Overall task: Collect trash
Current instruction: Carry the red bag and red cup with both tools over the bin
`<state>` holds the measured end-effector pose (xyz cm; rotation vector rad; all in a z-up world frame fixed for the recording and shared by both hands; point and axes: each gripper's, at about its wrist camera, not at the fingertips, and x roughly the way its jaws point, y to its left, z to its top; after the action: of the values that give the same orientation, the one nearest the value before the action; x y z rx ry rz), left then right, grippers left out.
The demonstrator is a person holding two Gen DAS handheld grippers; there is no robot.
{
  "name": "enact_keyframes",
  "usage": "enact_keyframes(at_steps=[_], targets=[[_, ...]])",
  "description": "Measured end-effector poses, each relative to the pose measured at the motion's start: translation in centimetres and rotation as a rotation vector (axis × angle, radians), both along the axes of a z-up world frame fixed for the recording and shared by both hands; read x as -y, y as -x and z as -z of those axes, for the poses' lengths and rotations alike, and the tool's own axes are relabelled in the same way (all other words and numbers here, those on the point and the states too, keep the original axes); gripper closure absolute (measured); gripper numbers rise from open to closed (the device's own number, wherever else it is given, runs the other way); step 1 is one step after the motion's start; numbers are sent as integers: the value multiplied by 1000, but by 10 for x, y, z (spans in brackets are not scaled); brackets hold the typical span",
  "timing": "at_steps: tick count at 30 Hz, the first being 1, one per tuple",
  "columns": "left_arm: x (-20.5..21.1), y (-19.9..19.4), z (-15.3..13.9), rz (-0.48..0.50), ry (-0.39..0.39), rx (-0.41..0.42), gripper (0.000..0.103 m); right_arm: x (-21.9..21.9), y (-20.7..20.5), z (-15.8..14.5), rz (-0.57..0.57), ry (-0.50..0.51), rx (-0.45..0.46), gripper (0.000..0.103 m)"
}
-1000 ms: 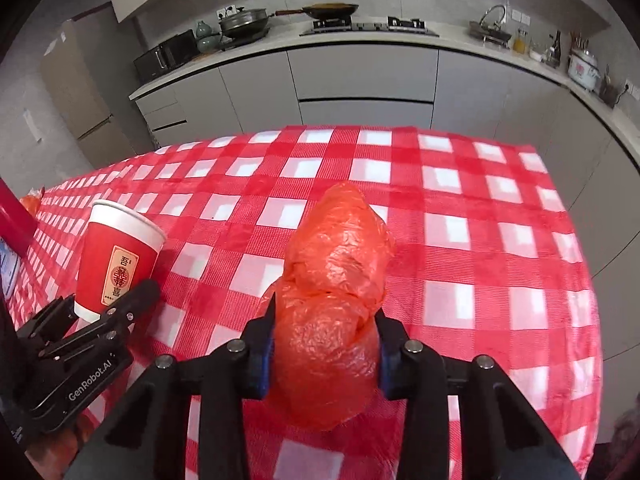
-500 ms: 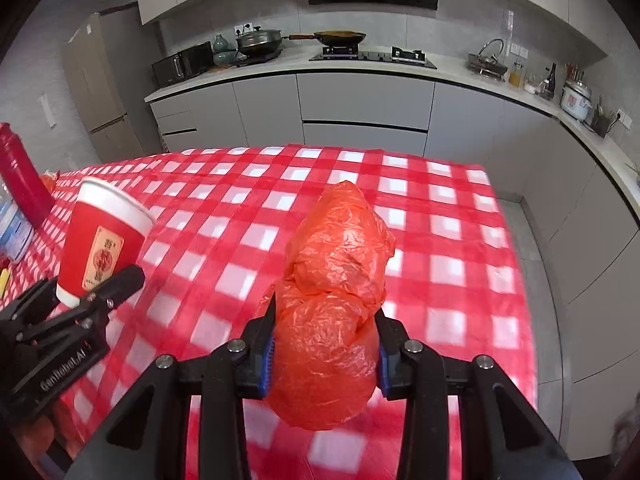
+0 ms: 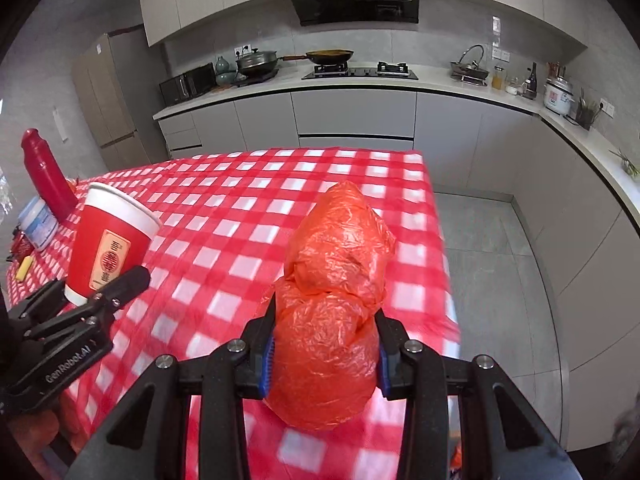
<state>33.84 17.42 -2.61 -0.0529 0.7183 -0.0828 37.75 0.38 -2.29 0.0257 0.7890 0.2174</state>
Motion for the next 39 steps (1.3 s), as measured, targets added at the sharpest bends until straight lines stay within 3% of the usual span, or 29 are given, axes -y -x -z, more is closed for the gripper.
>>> enact_keyframes(at_steps=[11,22,32,39], targets=[[86,58,1,67,-5,11,48,96,70,-1,44,-11,2,63],[192,86,24,205,12,-7,48,229,120,20,207,12,-31,63],[280,120,79,281,24,-97,48,315,154,100,257,23,-156,63],[299,135,121,247,5,-156,48,332,164,162,215,24,-237,63]])
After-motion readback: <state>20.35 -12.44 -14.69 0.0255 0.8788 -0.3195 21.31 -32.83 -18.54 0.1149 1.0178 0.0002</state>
